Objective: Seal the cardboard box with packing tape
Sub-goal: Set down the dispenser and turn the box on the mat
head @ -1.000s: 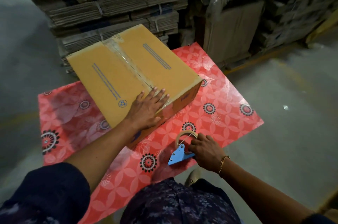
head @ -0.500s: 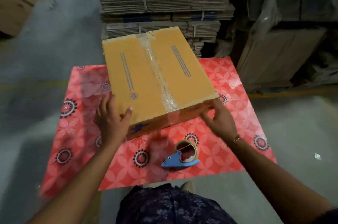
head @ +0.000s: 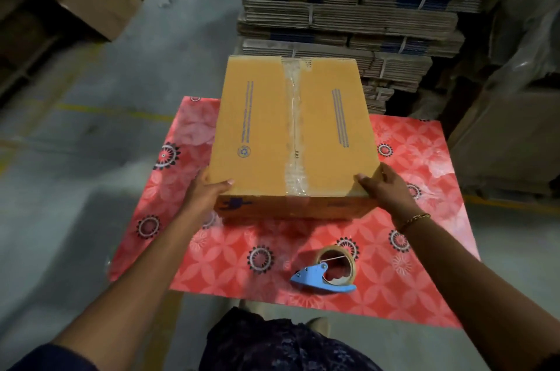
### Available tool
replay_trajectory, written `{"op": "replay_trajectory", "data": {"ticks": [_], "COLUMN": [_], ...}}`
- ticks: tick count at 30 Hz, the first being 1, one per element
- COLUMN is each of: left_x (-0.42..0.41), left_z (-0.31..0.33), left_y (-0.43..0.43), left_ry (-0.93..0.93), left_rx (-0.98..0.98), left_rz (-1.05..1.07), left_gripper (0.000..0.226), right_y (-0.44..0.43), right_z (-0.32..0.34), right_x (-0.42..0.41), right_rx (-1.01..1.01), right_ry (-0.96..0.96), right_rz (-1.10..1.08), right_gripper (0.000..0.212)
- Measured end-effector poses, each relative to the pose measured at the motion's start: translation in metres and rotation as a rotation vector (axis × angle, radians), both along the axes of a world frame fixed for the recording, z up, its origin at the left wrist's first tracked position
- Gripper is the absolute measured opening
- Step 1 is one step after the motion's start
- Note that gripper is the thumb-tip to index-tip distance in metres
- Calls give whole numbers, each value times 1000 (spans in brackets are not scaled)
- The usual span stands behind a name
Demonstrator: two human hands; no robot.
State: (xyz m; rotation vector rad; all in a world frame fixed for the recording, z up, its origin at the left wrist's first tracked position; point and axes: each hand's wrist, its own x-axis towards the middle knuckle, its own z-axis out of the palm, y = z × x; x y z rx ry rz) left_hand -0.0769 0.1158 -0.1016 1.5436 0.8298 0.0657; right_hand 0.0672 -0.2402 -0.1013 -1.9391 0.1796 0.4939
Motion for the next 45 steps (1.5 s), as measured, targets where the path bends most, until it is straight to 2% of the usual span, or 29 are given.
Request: {"op": "replay_trajectory", "data": {"ticks": [3, 6, 10, 14, 18, 20, 22, 23, 25, 26, 28, 31, 34, 36, 39, 42, 45], "left_x": [-9, -14, -19, -27, -30, -31, -31, -33, -40, -43, -49, -53, -57, -59, -62, -71, -73], "left_z": [18, 32, 40, 20, 10, 8, 2, 4, 14, 19, 24, 18, 4, -1, -2, -3, -3], "left_y": [51, 99, 136, 150, 156, 163, 165, 156, 118, 95, 45, -18, -67, -89, -115, -127, -133], "left_ry": [-7, 9, 72, 122, 136, 160, 225, 242, 76, -62, -231, -193, -161, -126, -62, 19, 80], "left_rx": [27, 28, 44, 15, 47, 76, 387, 601, 984, 1039, 932, 683, 652, 607, 590, 485, 253], "left_rz": [-18, -17, -11, -43, -82, -95, -112, -99, -57, -72, -228, -594, -800, -806, -754, -654, -463], "left_gripper": [49, 46, 39, 47, 53, 64, 87, 85, 62, 51, 36, 22, 18, 18, 13, 10, 15], "right_y": [47, 96, 140, 154, 149, 142, 127, 114, 79, 60, 22, -17, -23, -16, -5, -6, -23], "right_z": [-2, -1, 0, -7, -12, -10, -3, 0, 2, 1, -10, -36, -58, -71, -85, -80, -57], "right_x": [-24, -38, -48, -55, -54, -52, -53, -55, -65, -73, -93, -128, -166, -182, -186, -182, -169], "right_rx": [69, 57, 24, 45, 62, 76, 75, 43, -56, -124, -312, -519, -437, -280, -117, -84, -5], "right_ry": [-48, -106, -152, -76, -56, 14, 83, 85, 64, 58, 69, 133, 328, 473, 521, 433, 280], "right_rz": [-12, -17, 2, 2, 17, 20, 1, -1, -13, -28, -76, -92, -109, -164, -251, -251, -79], "right_gripper": [69, 77, 51, 45, 56, 66, 65, 58, 50, 51, 59, 68, 71, 67, 52, 34, 25]}}
